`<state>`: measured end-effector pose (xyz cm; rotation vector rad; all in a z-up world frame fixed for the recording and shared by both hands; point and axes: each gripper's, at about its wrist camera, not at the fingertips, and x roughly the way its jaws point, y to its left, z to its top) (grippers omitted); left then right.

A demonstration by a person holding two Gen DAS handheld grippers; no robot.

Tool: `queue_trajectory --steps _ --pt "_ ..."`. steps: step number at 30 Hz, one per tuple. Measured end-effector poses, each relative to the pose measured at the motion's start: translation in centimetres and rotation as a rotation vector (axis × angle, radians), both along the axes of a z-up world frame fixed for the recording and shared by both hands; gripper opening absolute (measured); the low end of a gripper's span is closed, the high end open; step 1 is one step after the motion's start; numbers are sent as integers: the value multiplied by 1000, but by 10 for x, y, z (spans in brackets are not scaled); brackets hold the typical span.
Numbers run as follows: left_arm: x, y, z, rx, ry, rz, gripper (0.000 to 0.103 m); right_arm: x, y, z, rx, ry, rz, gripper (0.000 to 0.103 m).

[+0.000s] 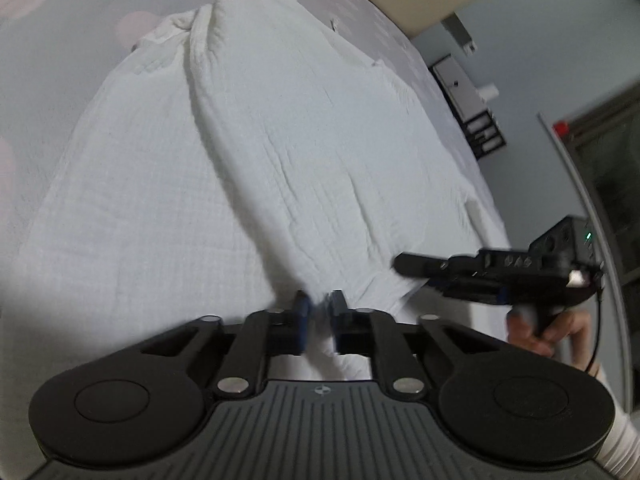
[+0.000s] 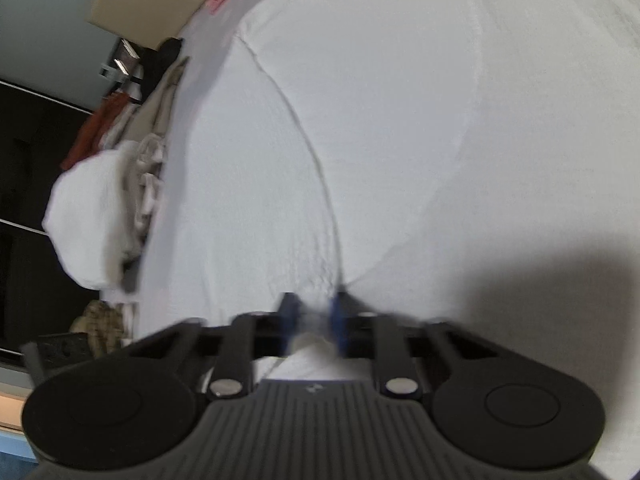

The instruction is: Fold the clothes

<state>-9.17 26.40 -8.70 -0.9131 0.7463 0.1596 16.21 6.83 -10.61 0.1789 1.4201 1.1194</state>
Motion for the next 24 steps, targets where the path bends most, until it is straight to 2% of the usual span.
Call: queue_trajectory --steps 5,9,10,11,12,13,14,15,16,20,24 --pt "-3 -8 12 33 -38 -37 6 -3 -10 3 3 -5 -6 14" --pt "-6 -9 12 58 4 -31 6 -2 -15 5 13 -4 -16 16" --pt "-6 -8 11 62 22 -20 8 3 -12 7 25 3 -24 22" --pt "-6 -5 10 60 47 -6 12 8 -10 8 37 9 -33 23" --pt "-7 -3 9 59 70 7 17 13 -7 9 49 15 -42 28" --pt "-9 0 10 59 76 18 30 18 -5 11 61 21 -50 39" --pt "-14 3 13 61 52 40 44 23 -2 12 74 27 -59 45" --pt "-18 6 16 64 28 62 52 28 1 13 86 33 -67 55" --pt "-23 9 20 66 4 83 60 33 3 15 98 39 -76 59" --pt "-36 24 30 80 -77 203 61 52 14 20 146 63 -111 60" --pt "-33 44 25 25 -87 343 61 72 25 26 194 87 -145 62"
